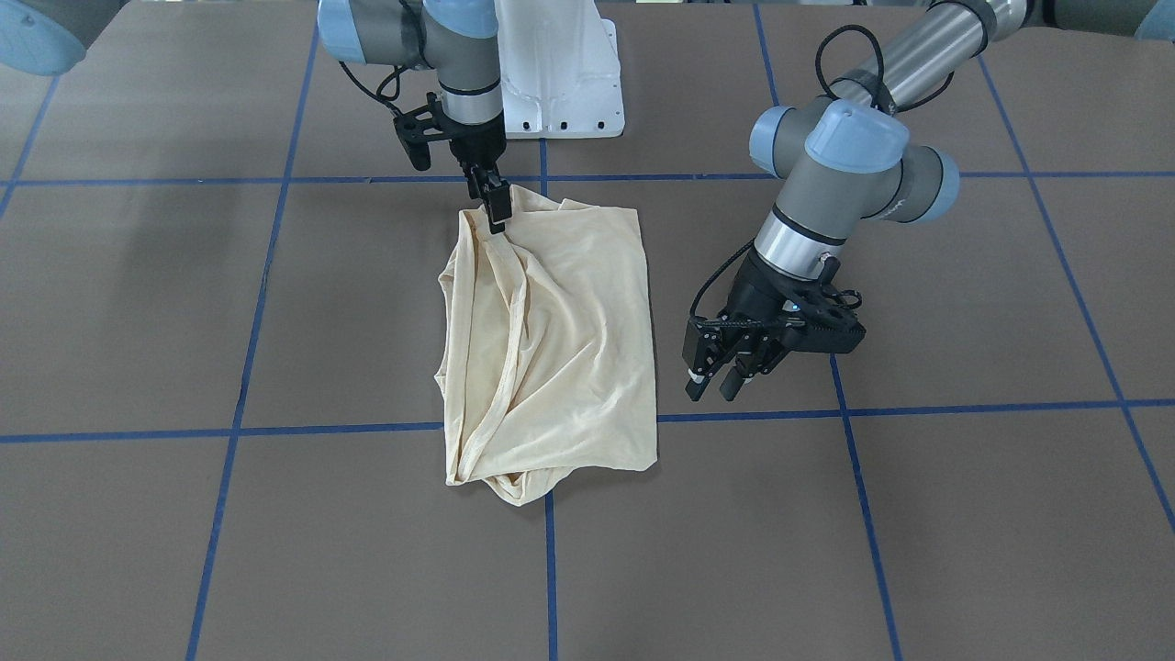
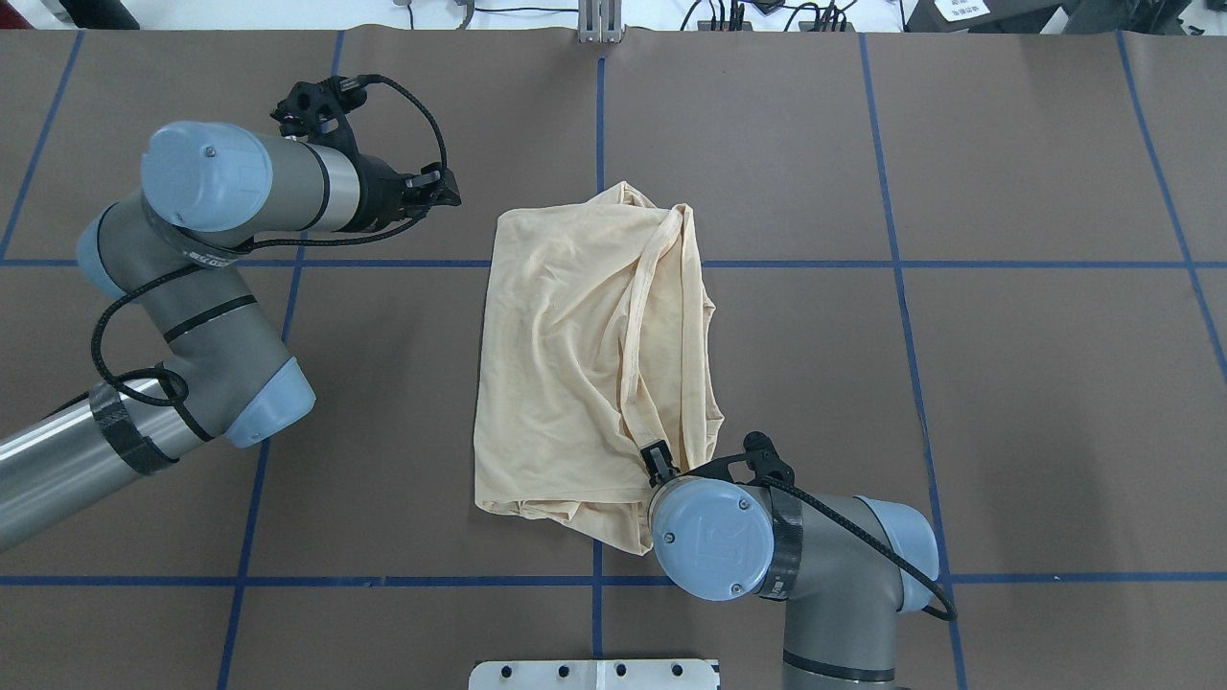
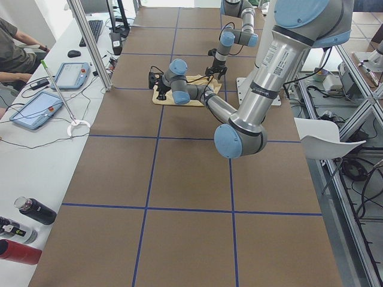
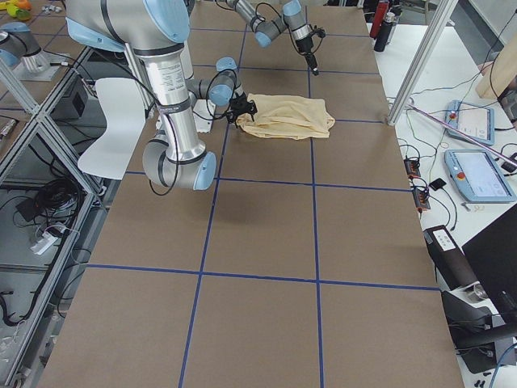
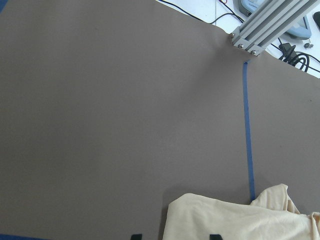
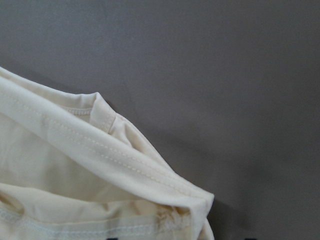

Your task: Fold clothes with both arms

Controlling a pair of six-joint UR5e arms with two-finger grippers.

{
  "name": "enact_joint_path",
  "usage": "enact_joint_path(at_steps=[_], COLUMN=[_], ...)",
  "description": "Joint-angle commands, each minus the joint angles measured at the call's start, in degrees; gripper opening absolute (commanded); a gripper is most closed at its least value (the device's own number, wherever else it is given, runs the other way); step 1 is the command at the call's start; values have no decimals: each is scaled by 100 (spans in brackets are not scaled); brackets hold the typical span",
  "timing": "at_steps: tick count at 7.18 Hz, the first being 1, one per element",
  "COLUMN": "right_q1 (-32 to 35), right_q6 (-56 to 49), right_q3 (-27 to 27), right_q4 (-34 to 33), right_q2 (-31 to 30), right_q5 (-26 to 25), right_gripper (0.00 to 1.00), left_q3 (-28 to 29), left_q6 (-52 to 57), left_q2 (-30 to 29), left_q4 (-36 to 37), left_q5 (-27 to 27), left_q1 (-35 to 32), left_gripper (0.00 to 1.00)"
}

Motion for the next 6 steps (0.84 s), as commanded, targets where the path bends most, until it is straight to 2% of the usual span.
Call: enact_joint_path(at_steps=[1, 2, 5, 6], right_q1=[0, 0, 53, 88], right_q6=[56, 65, 48, -31], right_q3=[-8, -8, 71, 245], right_q4=[17, 26, 26, 9], right_q2=[4, -22, -13, -83], right_q5=[-5, 4, 39, 65], right_gripper=[31, 0, 0, 0], left_q3=[-1, -1, -1, -71], left_q6=[0, -9, -9, -18], left_q2=[0, 0, 0, 0], left_q4=[0, 0, 0, 9], left_q5=[0, 0, -9, -9], left_q1=[0, 9, 0, -9], left_gripper=[54, 54, 54, 54])
